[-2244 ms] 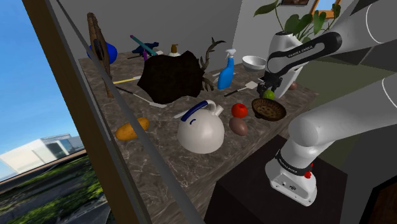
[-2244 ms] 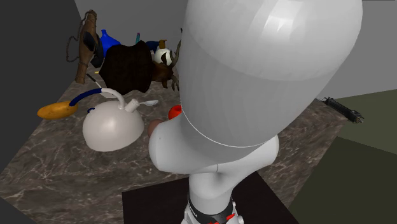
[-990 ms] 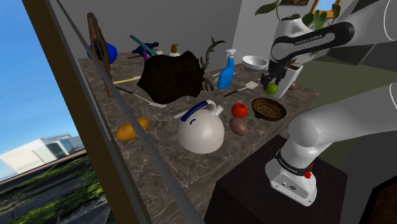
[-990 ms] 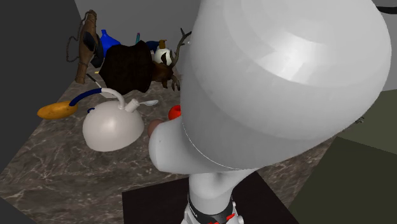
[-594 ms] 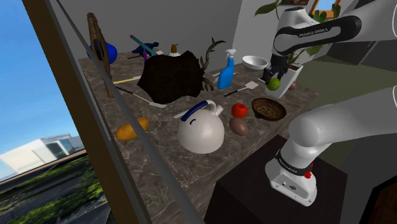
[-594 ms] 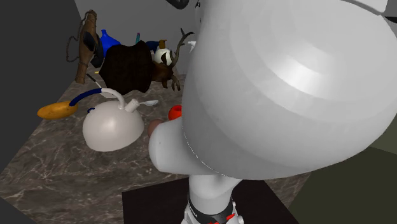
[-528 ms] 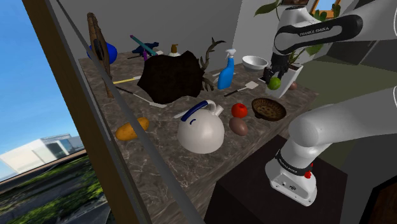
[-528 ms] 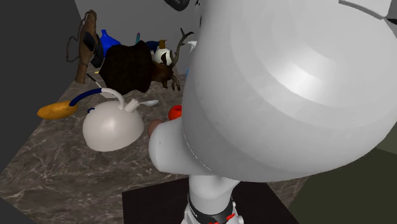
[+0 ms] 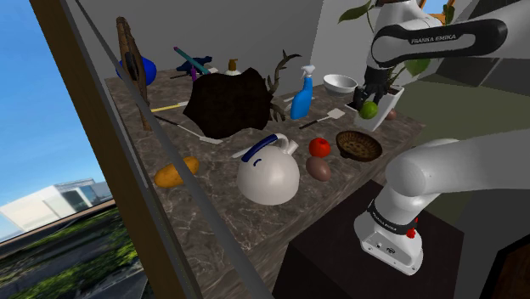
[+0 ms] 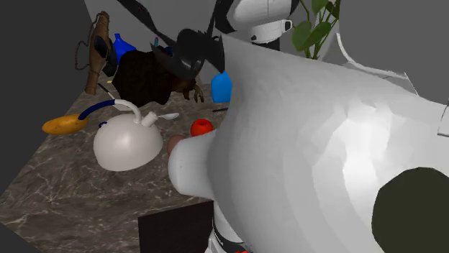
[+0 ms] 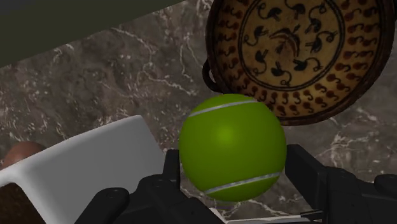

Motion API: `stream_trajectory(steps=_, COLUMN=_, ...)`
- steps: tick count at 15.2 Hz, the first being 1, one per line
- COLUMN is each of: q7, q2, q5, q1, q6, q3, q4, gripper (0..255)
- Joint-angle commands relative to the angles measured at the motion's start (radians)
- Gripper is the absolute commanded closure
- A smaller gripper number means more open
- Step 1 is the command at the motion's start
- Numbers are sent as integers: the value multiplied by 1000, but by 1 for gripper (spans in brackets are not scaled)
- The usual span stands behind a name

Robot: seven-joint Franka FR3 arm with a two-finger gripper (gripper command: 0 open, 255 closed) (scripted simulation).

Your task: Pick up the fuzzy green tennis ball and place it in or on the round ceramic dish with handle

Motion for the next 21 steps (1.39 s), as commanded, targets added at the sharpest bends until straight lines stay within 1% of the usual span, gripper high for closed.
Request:
stream_trajectory(steps=1, q7=23, q2=-86, q5=16, q1=3, q6=-48, q3=36, q4=-46, gripper=255)
stream_trajectory(steps=4, q7=61, q2=-208, q5=56, q1=20, q6=-124, q3=96, q4=-105, gripper=255)
stream_trajectory(steps=5, q7=83, q2=-275, q5=84, q1=33, q6=-170, q3=132, q4=-133, gripper=255)
stream_trajectory(steps=19, q7=126, q2=-253, q5=35, q1=24, q6=23, q3=93, q4=-309, gripper=255)
stream_trajectory(steps=21, q7=131, q2=-250, q5=29, q1=26, q6=34, q3=88, q4=-317, gripper=255)
